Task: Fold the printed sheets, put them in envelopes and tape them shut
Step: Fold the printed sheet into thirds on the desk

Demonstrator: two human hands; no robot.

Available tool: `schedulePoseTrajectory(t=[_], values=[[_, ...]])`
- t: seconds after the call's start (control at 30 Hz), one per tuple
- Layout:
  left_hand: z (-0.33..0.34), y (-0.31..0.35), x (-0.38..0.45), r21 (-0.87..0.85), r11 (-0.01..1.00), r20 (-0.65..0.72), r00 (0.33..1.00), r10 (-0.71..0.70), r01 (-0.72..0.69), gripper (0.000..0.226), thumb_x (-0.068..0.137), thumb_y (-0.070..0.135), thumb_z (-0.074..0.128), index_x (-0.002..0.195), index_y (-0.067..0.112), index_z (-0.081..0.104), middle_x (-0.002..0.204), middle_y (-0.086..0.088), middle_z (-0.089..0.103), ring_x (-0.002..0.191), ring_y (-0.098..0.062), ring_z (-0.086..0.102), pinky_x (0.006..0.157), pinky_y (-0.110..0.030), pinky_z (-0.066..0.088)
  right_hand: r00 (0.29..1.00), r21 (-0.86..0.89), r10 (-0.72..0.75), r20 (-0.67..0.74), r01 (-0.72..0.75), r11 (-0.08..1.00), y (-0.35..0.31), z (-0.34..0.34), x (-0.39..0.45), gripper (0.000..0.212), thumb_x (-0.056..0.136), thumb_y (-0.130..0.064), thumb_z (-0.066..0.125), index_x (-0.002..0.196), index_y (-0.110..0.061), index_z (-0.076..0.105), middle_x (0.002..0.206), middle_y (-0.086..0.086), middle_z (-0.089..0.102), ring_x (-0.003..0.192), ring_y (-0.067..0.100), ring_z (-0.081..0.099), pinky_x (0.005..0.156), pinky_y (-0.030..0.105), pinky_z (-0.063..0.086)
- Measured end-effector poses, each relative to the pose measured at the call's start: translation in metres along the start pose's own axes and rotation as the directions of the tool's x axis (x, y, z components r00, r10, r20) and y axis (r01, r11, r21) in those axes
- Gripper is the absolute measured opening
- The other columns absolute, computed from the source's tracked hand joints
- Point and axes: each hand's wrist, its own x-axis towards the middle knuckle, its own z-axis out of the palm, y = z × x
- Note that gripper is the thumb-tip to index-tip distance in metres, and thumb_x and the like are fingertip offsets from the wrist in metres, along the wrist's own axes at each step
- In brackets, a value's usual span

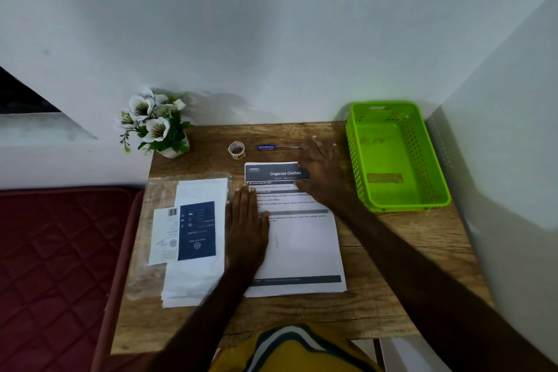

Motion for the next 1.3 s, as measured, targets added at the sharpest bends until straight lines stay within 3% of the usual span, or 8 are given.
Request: schedulePoseTrajectory(t=[0.07,0.27,0.67,0.83,1.0,1.1,1.2,1.3], values=[[0.0,0.0,0.0,0.008,1.0,0.004,1.0,-0.001,0.001,0.063,0.106,0.037,0.04,0.16,0.008,0.027,0.167,-0.016,0.024,0.157,-0.03,0.018,0.126,-0.052,0.02,1.0,0.027,0.018,-0.009,-0.018,0.999,0.0,0.004,-0.002,0.067,0.089,-0.051,0.069,0.147,-0.023,0.052,0.168,0.002,0.024,0.158,0.025,0.003,0.125,0.058,0.002],[0.003,-0.001,0.0,0.039,0.999,-0.006,1.0,0.017,-0.017,0.063,0.106,0.036,0.042,0.159,0.007,0.028,0.167,-0.017,0.025,0.157,-0.03,0.017,0.126,-0.052,0.02,0.994,0.011,0.086,0.073,-0.087,0.996,0.006,0.013,0.001,0.09,0.091,-0.064,0.06,0.16,-0.017,0.026,0.172,0.007,0.006,0.158,0.028,-0.005,0.124,0.059,-0.001],[0.002,0.0,0.0,0.078,0.997,0.006,1.0,0.011,-0.011,0.063,0.107,0.039,0.038,0.16,0.007,0.026,0.167,-0.017,0.023,0.157,-0.032,0.016,0.127,-0.052,0.018,0.999,0.066,0.034,-0.032,-0.032,0.997,0.008,0.006,0.001,0.064,0.089,-0.046,0.07,0.146,-0.024,0.052,0.17,0.004,0.019,0.158,0.028,0.004,0.124,0.06,0.001],[0.0,0.0,0.0,0.083,0.997,0.002,1.0,-0.004,0.004,0.065,0.106,0.041,0.038,0.161,0.009,0.023,0.169,-0.015,0.018,0.158,-0.031,0.013,0.127,-0.053,0.016,0.984,0.097,0.023,-0.177,-0.006,0.995,0.001,0.001,-0.008,0.031,0.092,-0.033,0.069,0.117,-0.015,0.07,0.142,0.007,0.059,0.147,0.028,0.037,0.124,0.053,0.011],[0.001,0.002,-0.002,0.074,0.997,-0.084,0.996,-0.029,0.035,0.073,0.104,0.044,0.043,0.162,0.009,0.015,0.17,-0.015,0.012,0.158,-0.03,0.009,0.129,-0.051,0.006,0.922,0.128,-0.11,-0.373,0.168,0.978,-0.007,0.007,-0.037,0.009,0.082,-0.01,0.078,0.089,-0.01,0.072,0.092,0.008,0.075,0.092,0.03,0.071,0.114,0.059,0.037],[0.005,-0.002,-0.004,0.09,0.996,-0.151,0.988,0.023,-0.009,0.079,0.102,0.043,0.047,0.163,0.008,0.011,0.171,-0.016,0.006,0.158,-0.032,0.007,0.129,-0.049,0.001,0.9,0.083,-0.17,-0.402,0.22,0.972,-0.012,0.02,-0.056,0.016,0.078,-0.005,0.079,0.092,-0.008,0.072,0.087,0.009,0.076,0.079,0.031,0.072,0.1,0.048,0.054],[0.01,-0.005,-0.01,0.152,0.982,-0.173,0.976,0.135,-0.109,0.08,0.102,0.041,0.051,0.163,0.008,0.01,0.17,-0.018,0.007,0.158,-0.035,0.01,0.128,-0.052,0.004,0.858,0.048,-0.18,-0.481,0.23,0.972,-0.014,0.036,-0.074,0.025,0.076,-0.003,0.082,0.1,-0.005,0.075,0.087,0.014,0.076,0.075,0.033,0.073,0.071,0.038,0.062],[0.012,-0.006,-0.011,0.197,0.956,-0.139,0.96,0.245,-0.215,0.073,0.104,0.037,0.048,0.163,0.01,0.013,0.171,-0.016,0.01,0.158,-0.034,0.011,0.127,-0.056,0.01,0.84,-0.033,-0.229,-0.492,0.245,0.969,-0.012,0.049,-0.086,0.033,0.079,-0.005,0.082,0.112,-0.004,0.076,0.108,0.016,0.077,0.092,0.032,0.076,0.075,0.039,0.064]])
